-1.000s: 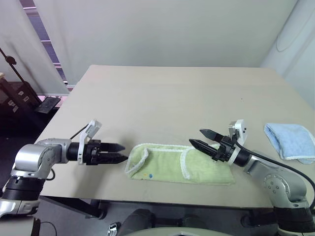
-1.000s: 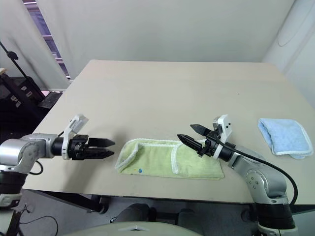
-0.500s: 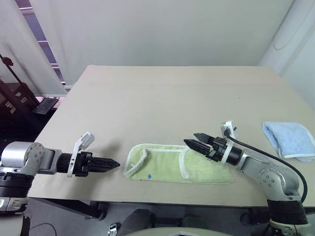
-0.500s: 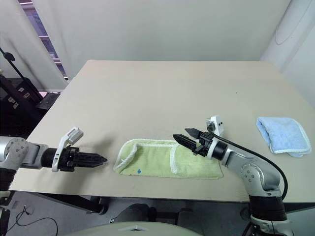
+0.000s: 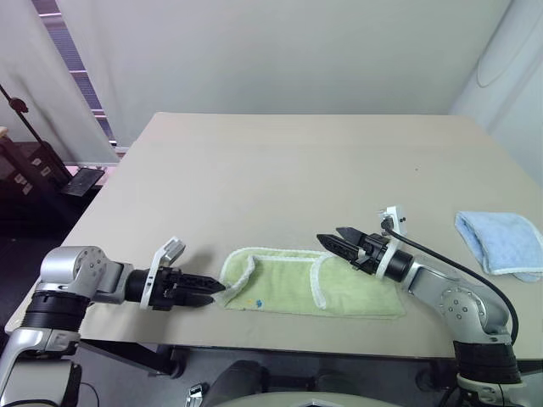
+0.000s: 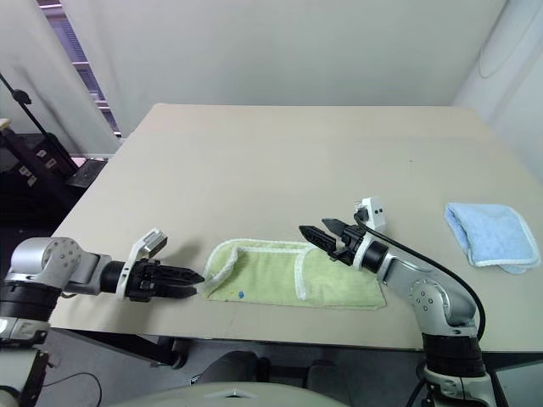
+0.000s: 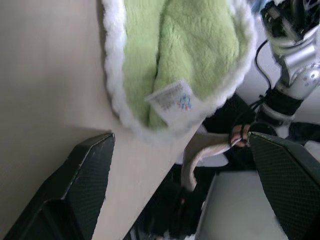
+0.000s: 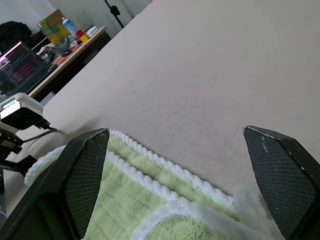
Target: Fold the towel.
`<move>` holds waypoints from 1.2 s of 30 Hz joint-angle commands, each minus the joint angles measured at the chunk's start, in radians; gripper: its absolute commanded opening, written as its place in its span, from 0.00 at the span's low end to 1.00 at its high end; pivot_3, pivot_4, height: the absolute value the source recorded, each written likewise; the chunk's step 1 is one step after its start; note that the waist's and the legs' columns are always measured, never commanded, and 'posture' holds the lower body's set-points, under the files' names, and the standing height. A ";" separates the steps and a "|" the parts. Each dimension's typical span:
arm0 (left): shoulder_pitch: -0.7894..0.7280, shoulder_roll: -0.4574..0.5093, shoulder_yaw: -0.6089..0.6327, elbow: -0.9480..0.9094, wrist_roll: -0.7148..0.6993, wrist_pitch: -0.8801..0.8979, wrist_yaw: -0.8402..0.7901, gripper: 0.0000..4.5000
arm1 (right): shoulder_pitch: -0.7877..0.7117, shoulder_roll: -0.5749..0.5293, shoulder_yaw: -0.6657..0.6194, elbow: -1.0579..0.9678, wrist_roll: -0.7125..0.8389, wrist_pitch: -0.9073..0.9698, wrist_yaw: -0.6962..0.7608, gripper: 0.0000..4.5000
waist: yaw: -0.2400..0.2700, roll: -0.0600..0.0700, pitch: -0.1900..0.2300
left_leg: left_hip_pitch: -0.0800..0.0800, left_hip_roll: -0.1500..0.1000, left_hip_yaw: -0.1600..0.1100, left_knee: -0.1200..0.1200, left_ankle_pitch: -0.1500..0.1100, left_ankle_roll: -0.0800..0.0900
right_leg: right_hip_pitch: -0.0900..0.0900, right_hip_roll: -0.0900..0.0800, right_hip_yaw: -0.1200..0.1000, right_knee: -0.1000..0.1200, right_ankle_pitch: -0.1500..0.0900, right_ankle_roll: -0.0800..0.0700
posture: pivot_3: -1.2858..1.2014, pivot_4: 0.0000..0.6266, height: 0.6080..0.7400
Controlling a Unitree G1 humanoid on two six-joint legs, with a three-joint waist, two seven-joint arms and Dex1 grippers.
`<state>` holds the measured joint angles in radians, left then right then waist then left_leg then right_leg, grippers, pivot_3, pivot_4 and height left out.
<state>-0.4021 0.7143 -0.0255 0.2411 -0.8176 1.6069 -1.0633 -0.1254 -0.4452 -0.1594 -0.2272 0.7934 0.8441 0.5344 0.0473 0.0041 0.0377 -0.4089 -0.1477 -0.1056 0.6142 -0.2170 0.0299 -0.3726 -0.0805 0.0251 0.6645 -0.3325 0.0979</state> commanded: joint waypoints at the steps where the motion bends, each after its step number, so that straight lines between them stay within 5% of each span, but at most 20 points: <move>1: -0.011 -0.061 0.003 -0.006 0.001 0.006 0.053 1.00 | -0.007 0.007 -0.022 -0.023 -0.001 -0.016 -0.012 0.99 | 0.003 0.000 0.000 | 0.000 0.000 0.000 0.001 0.000 0.000 | 0.000 0.000 0.000 0.000 0.000 0.000 | 0.52 0.00 1.00; 16: -0.035 -0.132 -0.046 -0.099 0.018 -0.025 0.131 1.00 | -0.026 0.003 -0.036 0.020 -0.039 -0.017 -0.057 0.99 | 0.019 0.002 -0.001 | 0.001 -0.001 0.000 0.002 0.000 0.000 | 0.002 -0.001 0.000 -0.001 0.001 -0.001 | 0.52 0.00 1.00; 32: -0.020 -0.076 -0.179 -0.239 0.082 -0.160 0.152 1.00 | -0.037 0.004 -0.020 0.060 -0.138 -0.045 -0.066 0.99 | 0.018 0.003 -0.002 | 0.001 -0.001 0.000 0.002 0.000 0.000 | 0.002 -0.001 0.000 -0.001 0.001 -0.001 | 0.52 0.00 1.00; 36: -0.012 -0.082 -0.140 -0.224 0.071 -0.148 0.165 0.80 | -0.031 0.009 -0.023 0.060 -0.149 -0.049 -0.068 1.00 | 0.017 0.003 -0.002 | 0.001 -0.001 0.000 0.002 0.000 0.000 | 0.003 -0.001 0.000 -0.001 0.001 -0.001 | 0.52 0.00 1.00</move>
<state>-0.4277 0.6416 -0.1577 0.0054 -0.7586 1.4559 -0.9167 -0.1374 -0.4419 -0.1647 -0.1554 0.6474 0.8165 0.4685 0.0646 0.0066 0.0356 -0.4080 -0.1488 -0.1055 0.6158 -0.2168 0.0299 -0.3701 -0.0815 0.0254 0.6631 -0.3318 0.0964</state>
